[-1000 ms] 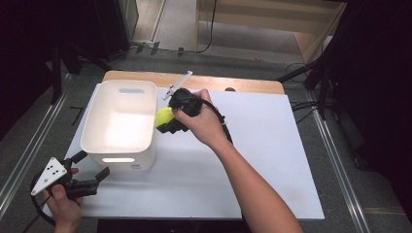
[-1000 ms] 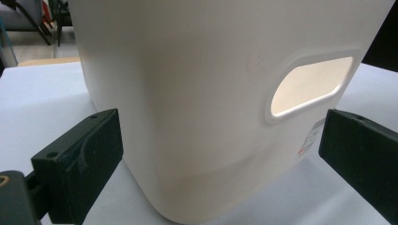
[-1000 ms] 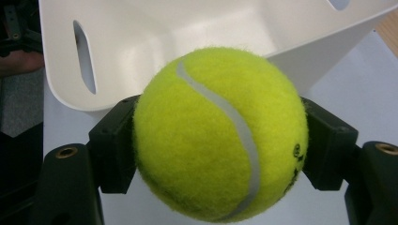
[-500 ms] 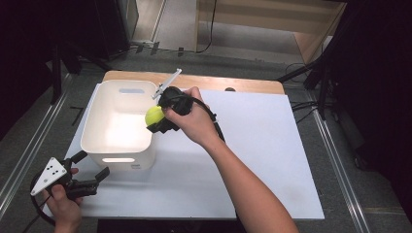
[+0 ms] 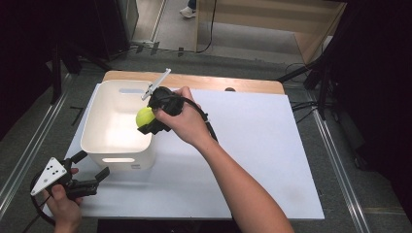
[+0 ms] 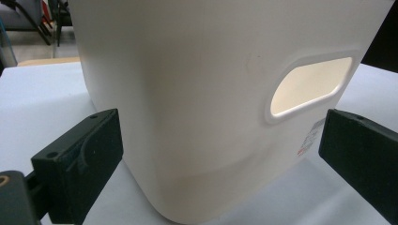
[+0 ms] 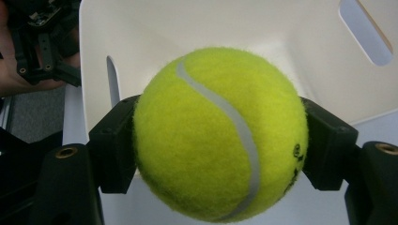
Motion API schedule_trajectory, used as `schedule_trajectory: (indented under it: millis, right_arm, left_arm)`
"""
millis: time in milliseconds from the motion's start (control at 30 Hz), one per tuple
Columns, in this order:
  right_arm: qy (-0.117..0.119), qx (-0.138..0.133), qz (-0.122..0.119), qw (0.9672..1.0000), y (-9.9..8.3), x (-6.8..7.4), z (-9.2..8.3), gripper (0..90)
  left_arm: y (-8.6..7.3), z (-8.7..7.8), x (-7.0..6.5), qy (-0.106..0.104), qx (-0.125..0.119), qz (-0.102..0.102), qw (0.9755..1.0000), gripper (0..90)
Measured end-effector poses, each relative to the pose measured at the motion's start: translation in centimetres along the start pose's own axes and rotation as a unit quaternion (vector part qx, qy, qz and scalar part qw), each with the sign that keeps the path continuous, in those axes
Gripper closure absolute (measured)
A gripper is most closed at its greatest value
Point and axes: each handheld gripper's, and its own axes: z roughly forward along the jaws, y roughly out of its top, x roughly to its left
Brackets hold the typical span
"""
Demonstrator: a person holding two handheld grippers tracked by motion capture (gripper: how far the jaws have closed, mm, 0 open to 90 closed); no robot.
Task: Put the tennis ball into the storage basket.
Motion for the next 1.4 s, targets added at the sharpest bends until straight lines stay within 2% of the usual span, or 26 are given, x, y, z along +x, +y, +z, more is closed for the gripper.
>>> schedule_trajectory:
  millis: [367,533,767,1000,1033,1400]
  right_arm:
    - [0.009,0.005,-0.013,0.9999,0.8,0.6,1.3,23.8]
    - [0.012,0.012,-0.011,0.9998,1.0,0.9,1.9,23.8]
    - [0.014,0.025,-0.022,0.9993,0.9,1.0,2.8,23.8]
    - [0.015,0.041,-0.018,0.9989,0.8,1.3,3.6,23.8]
    - [0.014,0.043,-0.027,0.9986,0.8,1.2,3.8,23.8]
    - [0.014,0.066,-0.033,0.9972,0.5,1.5,5.1,23.8]
  left_arm:
    - [0.0,0.0,0.0,-0.001,0.000,-0.001,1.0000,0.2]
    - [0.0,0.0,0.0,-0.001,0.000,-0.001,1.0000,0.2]
    - [0.0,0.0,0.0,-0.001,-0.001,-0.001,1.0000,0.2]
    - [0.0,0.0,0.0,-0.001,-0.001,-0.001,1.0000,0.2]
    - [0.0,0.0,0.0,-0.001,0.000,-0.001,1.0000,0.2]
    - [0.0,0.0,0.0,-0.001,-0.001,-0.002,1.0000,0.2]
